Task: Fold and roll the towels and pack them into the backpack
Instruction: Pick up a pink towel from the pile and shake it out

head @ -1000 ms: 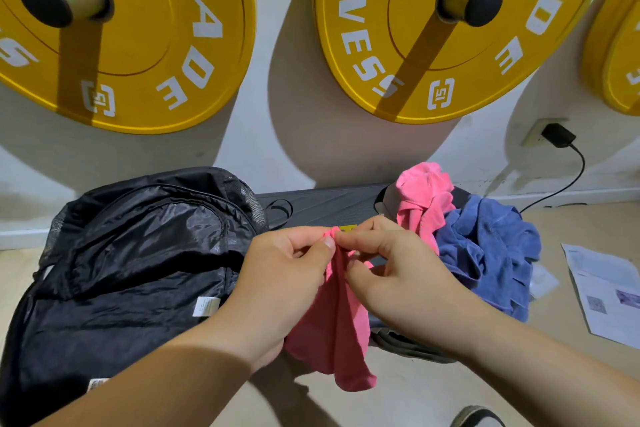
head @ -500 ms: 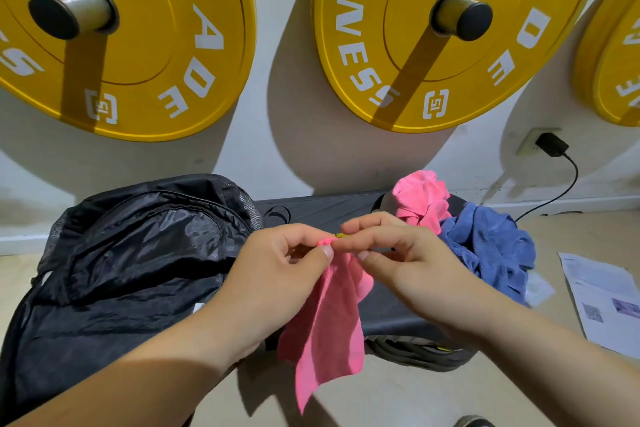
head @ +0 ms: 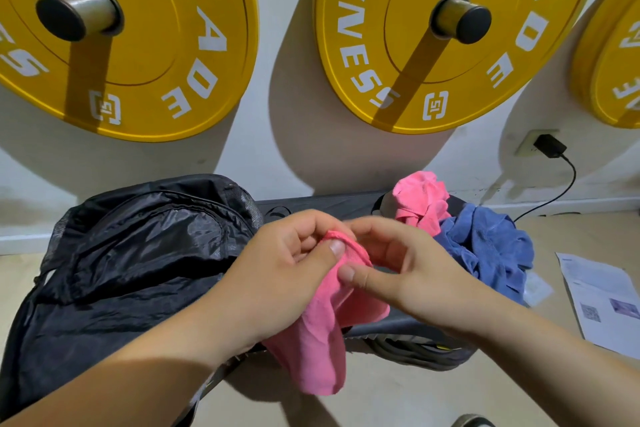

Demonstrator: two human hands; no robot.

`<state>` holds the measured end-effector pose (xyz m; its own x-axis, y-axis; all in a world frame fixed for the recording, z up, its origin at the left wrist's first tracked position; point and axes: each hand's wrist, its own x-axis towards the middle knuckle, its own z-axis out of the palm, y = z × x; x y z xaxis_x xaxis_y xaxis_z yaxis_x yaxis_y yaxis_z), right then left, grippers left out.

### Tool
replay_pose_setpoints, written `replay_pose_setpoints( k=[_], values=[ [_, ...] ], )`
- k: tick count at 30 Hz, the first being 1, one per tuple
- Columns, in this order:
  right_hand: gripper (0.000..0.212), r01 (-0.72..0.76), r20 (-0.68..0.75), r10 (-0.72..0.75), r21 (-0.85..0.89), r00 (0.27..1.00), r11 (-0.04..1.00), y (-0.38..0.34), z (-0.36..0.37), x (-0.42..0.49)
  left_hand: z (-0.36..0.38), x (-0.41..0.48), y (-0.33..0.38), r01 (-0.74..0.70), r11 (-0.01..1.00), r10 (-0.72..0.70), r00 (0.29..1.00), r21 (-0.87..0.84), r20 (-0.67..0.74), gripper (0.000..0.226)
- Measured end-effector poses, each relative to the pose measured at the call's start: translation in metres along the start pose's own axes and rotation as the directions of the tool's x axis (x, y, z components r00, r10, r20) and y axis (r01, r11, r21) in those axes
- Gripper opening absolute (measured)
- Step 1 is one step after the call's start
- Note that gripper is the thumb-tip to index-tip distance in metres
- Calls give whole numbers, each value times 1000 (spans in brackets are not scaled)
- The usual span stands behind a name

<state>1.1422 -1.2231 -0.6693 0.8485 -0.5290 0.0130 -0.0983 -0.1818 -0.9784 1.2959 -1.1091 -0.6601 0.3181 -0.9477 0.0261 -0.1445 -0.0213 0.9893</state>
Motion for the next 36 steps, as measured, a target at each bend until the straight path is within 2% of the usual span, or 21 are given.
replay_pose_setpoints(
  k=[2, 4, 8, 11, 12, 16, 18, 21, 24, 28, 30, 32, 33, 36],
  values=[
    [24, 25, 56, -24, -23, 998, 999, -2, 0, -1, -3, 1, 5, -46, 998, 46, 999, -39, -1, 24],
    [11, 20, 58, -15, -95, 998, 995, 2, -4, -1, -7, 5, 6, -112, 993, 110, 991, -26, -70, 23],
    [25, -102, 115, 161, -401, 980, 910, 28, -23, 1, -16, 10, 3, -185, 982, 185, 951, 24, -248, 21],
    [14, -153, 43, 202, -503, 978, 851, 45, -38, -3, -24, 13, -2, -138, 989, 147, 940, 49, -307, 21],
    [12, -151, 20, 185, -494, 983, 856, 47, -41, -5, -25, 14, -5, -116, 991, 130, 938, 62, -321, 20],
    [36, -88, -96, 51, -435, 994, 896, 47, -45, -10, -29, 17, -11, -59, 994, 87, 935, 92, -344, 18],
    [38, -38, -105, -8, -431, 994, 901, 46, -41, -10, -27, 17, -11, -54, 996, 74, 935, 67, -347, 18],
    [27, 10, -102, -59, -428, 993, 904, 46, -28, -10, -20, 13, -7, -72, 996, 84, 953, 52, -290, 16],
    [13, 103, -165, -198, -458, 966, 883, 39, -12, -8, -12, 10, -6, -84, 993, 101, 964, 79, -245, 16],
    [15, 191, -111, -253, -394, 961, 899, 14, -2, -6, -17, 14, -10, -55, 993, 89, 932, 105, -350, 16],
    [14, 153, -41, -174, -312, 984, 938, 1, -1, -12, -24, 20, -17, -10, 995, 52, 911, 103, -410, 16],
    [13, 49, 61, -37, -215, 997, 975, -8, -1, -19, -29, 24, -24, 34, 994, 15, 906, 108, -422, 16],
    [13, 29, 110, 0, -265, 994, 964, -9, -2, -21, -30, 26, -27, 48, 992, 6, 907, 119, -420, 16],
    [12, 45, 156, 56, -578, 986, 815, 3, -11, -20, -31, 30, -31, 62, 986, 9, 907, 155, -421, 17]
  ],
)
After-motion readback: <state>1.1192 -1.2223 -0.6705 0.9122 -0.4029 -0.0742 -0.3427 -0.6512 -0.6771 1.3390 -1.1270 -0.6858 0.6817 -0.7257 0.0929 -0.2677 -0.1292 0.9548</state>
